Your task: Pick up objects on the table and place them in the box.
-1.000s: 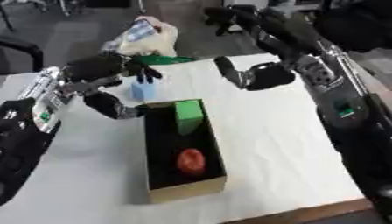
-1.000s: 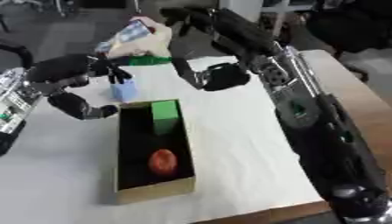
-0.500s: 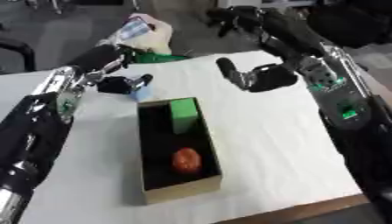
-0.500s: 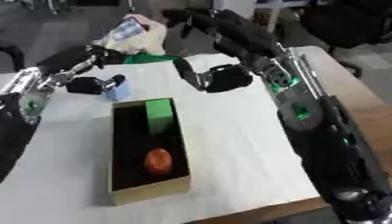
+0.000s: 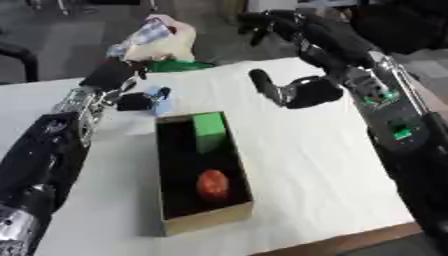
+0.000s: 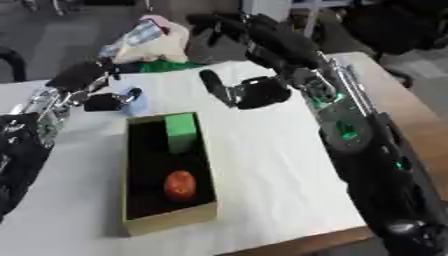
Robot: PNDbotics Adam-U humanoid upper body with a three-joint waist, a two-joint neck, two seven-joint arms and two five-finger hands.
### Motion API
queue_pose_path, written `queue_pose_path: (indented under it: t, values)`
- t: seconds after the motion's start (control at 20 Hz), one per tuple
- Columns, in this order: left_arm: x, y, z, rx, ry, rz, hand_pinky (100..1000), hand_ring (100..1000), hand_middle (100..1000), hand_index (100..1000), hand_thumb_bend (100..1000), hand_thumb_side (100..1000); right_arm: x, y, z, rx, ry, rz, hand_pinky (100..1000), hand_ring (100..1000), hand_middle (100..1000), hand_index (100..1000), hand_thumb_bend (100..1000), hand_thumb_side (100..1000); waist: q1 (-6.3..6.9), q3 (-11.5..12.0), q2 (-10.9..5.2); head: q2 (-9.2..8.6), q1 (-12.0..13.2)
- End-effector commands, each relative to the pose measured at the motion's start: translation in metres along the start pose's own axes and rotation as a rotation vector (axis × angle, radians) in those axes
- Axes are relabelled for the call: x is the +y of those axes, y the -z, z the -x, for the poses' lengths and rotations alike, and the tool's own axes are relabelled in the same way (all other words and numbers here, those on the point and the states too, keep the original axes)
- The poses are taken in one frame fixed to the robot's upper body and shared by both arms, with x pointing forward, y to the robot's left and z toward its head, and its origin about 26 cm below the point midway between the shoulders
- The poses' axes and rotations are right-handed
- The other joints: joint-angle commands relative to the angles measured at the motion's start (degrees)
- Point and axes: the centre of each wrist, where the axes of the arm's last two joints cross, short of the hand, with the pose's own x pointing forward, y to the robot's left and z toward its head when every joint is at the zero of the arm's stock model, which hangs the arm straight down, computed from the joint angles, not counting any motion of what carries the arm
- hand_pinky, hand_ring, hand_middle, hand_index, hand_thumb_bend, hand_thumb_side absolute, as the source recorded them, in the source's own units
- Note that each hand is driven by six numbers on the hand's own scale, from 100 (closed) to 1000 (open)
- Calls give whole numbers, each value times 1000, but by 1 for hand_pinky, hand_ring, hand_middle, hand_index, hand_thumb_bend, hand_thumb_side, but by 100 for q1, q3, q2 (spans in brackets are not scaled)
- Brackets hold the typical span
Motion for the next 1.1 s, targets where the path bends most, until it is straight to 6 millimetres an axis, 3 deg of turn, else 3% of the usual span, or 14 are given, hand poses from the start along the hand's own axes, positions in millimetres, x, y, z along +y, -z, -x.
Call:
queue_pose_path:
  t: [0.05, 1.1]
  values:
    - [15, 3, 6, 50, 11, -50, 688, 611, 682, 945, 334, 977, -9, 4, 1, -12, -13, 14, 810, 698, 799, 1000, 100, 612, -5, -15, -71, -77, 23]
    - [11, 0, 13, 110, -11, -135, 671, 589, 648, 937, 324, 1000, -14, 0, 2, -8, -10, 27, 808, 690, 793, 1000, 100, 655, 34, -14, 228, -182, 24]
